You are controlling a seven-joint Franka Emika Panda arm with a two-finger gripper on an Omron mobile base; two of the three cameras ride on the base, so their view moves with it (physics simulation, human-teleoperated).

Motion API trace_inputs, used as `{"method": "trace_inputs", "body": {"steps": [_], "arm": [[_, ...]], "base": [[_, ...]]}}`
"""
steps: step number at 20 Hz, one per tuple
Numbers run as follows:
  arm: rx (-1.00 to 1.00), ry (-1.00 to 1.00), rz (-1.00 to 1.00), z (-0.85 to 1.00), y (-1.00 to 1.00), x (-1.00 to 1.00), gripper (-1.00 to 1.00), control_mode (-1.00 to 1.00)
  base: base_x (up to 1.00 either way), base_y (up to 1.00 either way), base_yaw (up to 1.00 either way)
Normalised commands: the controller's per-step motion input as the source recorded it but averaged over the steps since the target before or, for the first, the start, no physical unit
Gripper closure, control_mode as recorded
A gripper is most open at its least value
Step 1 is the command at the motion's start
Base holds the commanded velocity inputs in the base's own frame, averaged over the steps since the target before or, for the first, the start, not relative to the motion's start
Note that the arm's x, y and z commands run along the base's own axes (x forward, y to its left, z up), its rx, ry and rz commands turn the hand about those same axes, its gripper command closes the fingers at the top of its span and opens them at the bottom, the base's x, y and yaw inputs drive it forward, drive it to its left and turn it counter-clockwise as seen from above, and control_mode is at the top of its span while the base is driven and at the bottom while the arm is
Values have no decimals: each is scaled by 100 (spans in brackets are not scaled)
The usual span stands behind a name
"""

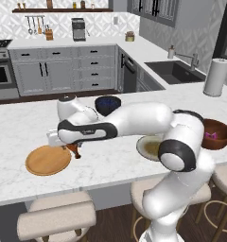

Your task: Pick the chicken drumstick and onion from their plates and place them in the bowl. Then put the bowl in the fridge.

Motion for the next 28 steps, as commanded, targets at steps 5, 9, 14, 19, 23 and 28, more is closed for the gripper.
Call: {"method": "trace_inputs", "body": {"steps": [5,9,14,19,23,28], "arm": [[8,2,0,71,-100,-40,100,-100],[2,4,0,53,-100,-19,100,-100],[0,9,0,36,-100,-2,100,-100],[0,13,0,32,-100,0,100,-100],[0,16,0,31,-100,4,100,-100],[-2,18,0,31,-100,1,100,-100]], "base": [[0,0,0],[0,0,0],[0,0,0],[0,0,0],[0,0,0],[0,0,0]]}}
